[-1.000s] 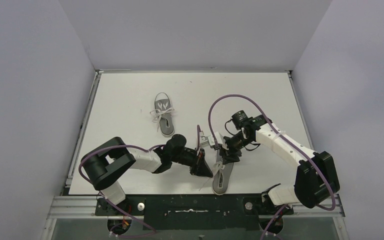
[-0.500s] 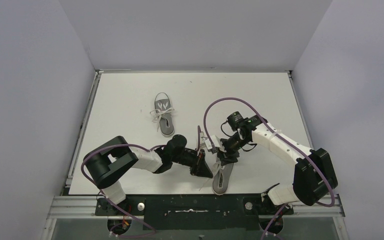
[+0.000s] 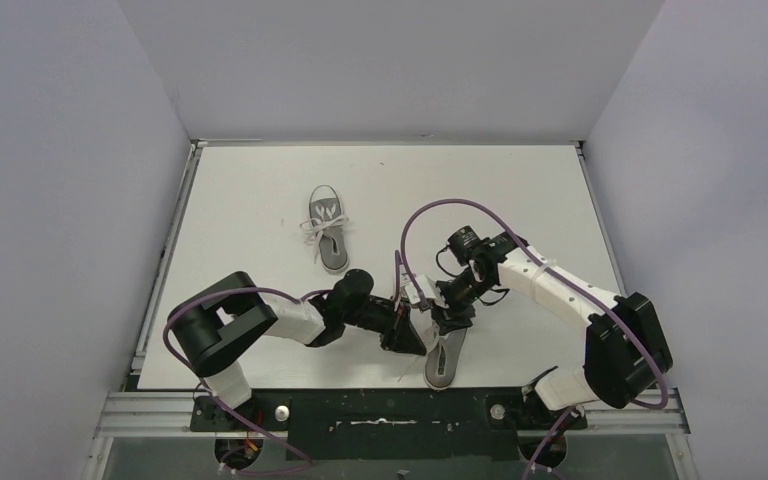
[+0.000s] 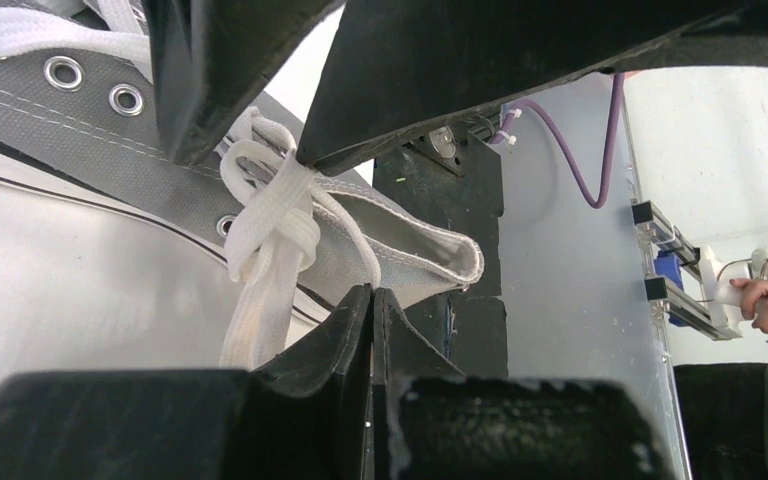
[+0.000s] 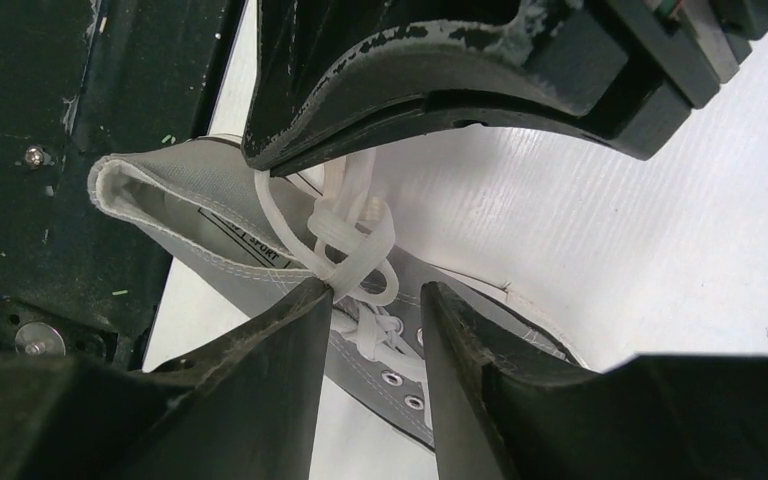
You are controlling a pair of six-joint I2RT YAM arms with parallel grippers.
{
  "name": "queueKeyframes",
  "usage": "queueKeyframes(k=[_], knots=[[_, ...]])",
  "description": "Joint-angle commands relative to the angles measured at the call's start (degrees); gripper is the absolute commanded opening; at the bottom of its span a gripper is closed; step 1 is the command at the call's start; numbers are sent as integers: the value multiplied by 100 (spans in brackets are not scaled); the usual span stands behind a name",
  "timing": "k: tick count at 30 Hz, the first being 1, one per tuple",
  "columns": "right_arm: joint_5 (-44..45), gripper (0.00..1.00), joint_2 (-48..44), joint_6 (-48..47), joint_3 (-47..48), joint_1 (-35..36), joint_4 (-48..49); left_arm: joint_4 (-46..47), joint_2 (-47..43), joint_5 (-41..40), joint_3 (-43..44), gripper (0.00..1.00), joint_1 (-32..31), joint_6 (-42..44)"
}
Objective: Tie the shoes
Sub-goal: Cross the shoelace with the shoelace.
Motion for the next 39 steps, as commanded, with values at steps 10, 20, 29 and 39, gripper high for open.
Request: queueKeyframes(k=[10,20,29,39], knots=[[-104,39,26,122,-106,50,280,586,106,150,-16,0,-6,-88],[-280,57,-1451,2475,-517,-1051,1395,777,210,163,-84,0,-17,-183],[1657,60,-947,7838,364,-1081,1261,818,253,108,-16,0,-13,-252],[240,44,-580,8921,-294,-1158,1796,606,227,101,119,0,23,-228]])
